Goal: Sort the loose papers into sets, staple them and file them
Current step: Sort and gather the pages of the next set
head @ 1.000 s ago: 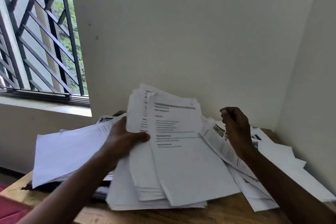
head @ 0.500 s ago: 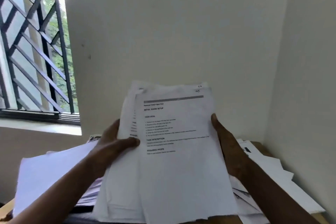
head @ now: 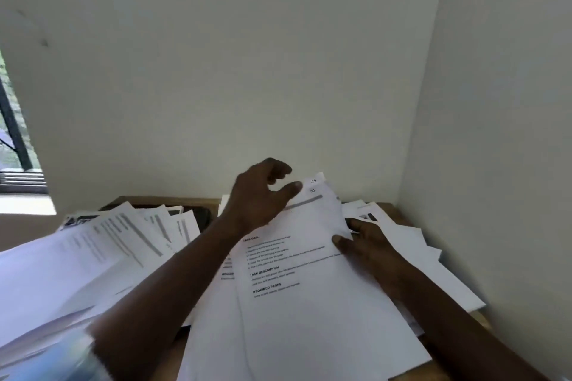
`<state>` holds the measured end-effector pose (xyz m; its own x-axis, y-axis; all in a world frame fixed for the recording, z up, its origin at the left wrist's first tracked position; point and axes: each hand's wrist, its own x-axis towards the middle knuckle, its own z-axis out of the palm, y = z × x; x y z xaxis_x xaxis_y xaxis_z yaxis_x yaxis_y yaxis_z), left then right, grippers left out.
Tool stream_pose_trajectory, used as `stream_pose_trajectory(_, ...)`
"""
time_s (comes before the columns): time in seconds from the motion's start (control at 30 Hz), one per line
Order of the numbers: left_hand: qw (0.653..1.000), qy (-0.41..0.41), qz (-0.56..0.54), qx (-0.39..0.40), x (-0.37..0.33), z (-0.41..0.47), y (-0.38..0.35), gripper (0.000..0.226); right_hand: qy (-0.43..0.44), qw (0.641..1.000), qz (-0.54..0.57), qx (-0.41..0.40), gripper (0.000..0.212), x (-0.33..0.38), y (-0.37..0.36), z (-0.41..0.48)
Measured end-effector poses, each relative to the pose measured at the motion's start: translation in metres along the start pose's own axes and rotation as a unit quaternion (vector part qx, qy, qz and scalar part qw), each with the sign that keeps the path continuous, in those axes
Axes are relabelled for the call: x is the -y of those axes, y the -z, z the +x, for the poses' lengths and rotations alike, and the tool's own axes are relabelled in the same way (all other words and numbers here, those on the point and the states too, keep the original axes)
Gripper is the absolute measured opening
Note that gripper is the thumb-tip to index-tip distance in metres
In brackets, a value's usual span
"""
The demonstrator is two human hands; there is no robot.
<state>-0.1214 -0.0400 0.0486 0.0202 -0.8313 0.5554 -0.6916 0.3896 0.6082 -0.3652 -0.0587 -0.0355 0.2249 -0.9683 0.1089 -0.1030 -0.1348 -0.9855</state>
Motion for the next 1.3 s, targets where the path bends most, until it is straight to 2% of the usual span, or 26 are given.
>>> stream_pose_trajectory(0.1, 0.998, 0.007, 0.007, 0.060, 0.017, 0.009, -0.040, 0.033, -0.012, 1.000, -0.020, -0.010, 0.025, -0.004, 0.002, 0.002)
stream_pose_trajectory(0.23, 0.997, 0.029, -0.050, 0.048, 0.048, 0.006, -0.071, 0.037, -0.017, 0.999, -0.048, -0.010, 0.021, -0.005, 0.003, 0.002)
stream_pose_trajectory(0.3, 0.994, 0.054, -0.086, 0.050, 0.060, 0.006, -0.080, 0.029, -0.016, 0.998, -0.066, -0.004, 0.020, -0.006, 0.002, 0.003)
stream_pose_trajectory(0.43, 0.959, 0.079, -0.263, 0.070, 0.069, 0.005, -0.087, 0.018, -0.016, 0.998, -0.067, -0.004, 0.013, -0.004, -0.001, 0.006)
stream_pose_trajectory(0.47, 0.948, 0.080, -0.295, 0.092, 0.071, 0.005, -0.086, 0.014, -0.019, 0.998, -0.064, -0.009, 0.016, -0.001, -0.002, 0.006)
stream_pose_trajectory(0.57, 0.936, 0.049, -0.320, 0.139, 0.071, 0.004, -0.083, 0.006, -0.005, 0.997, -0.073, -0.034, 0.061, 0.001, -0.004, 0.007)
stream_pose_trajectory(0.6, 0.934, 0.054, -0.331, 0.128, 0.067, 0.005, -0.081, 0.004, -0.002, 0.996, -0.074, -0.040, 0.071, 0.000, -0.004, 0.006)
stream_pose_trajectory(0.63, 0.932, 0.075, -0.340, 0.100, 0.063, 0.006, -0.079, 0.015, -0.001, 0.996, -0.076, -0.046, 0.074, 0.000, -0.004, 0.006)
stream_pose_trajectory(0.67, 0.929, 0.101, -0.350, 0.062, 0.060, 0.006, -0.076, 0.023, -0.001, 0.995, -0.080, -0.052, 0.067, -0.001, -0.004, 0.006)
stream_pose_trajectory(0.73, 0.902, 0.149, -0.405, -0.009, 0.058, 0.009, -0.070, 0.019, -0.003, 0.994, -0.085, -0.061, 0.030, -0.001, -0.003, 0.005)
stream_pose_trajectory(0.77, 0.869, 0.173, -0.462, -0.034, 0.059, 0.010, -0.067, 0.011, -0.008, 0.994, -0.088, -0.058, 0.016, -0.001, -0.004, 0.005)
stream_pose_trajectory(0.83, 0.800, 0.218, -0.555, -0.069, 0.064, 0.012, -0.064, 0.014, -0.003, 0.992, -0.097, -0.083, 0.018, -0.005, -0.006, 0.004)
stream_pose_trajectory(0.87, 0.791, 0.224, -0.563, -0.082, 0.066, 0.012, -0.064, 0.023, 0.004, 0.988, -0.110, -0.109, 0.020, -0.009, -0.006, 0.006)
stream_pose_trajectory(0.97, 0.831, 0.199, -0.507, -0.118, 0.069, 0.010, -0.067, 0.049, 0.009, 0.979, -0.140, -0.150, 0.021, -0.011, -0.008, 0.007)
stream_pose_trajectory(1.07, 0.861, 0.199, -0.458, -0.091, 0.064, 0.008, -0.066, 0.041, 0.010, 0.973, -0.164, -0.159, 0.019, -0.009, -0.008, 0.005)
stream_pose_trajectory(1.17, 0.888, 0.194, -0.409, -0.073, 0.062, 0.006, -0.066, 0.018, 0.013, 0.968, -0.187, -0.166, 0.017, -0.005, -0.009, 0.003)
stream_pose_trajectory(1.3, 0.932, 0.154, -0.324, -0.060, 0.064, 0.003, -0.071, 0.032, 0.010, 0.963, -0.199, -0.180, 0.013, -0.004, -0.009, 0.002)
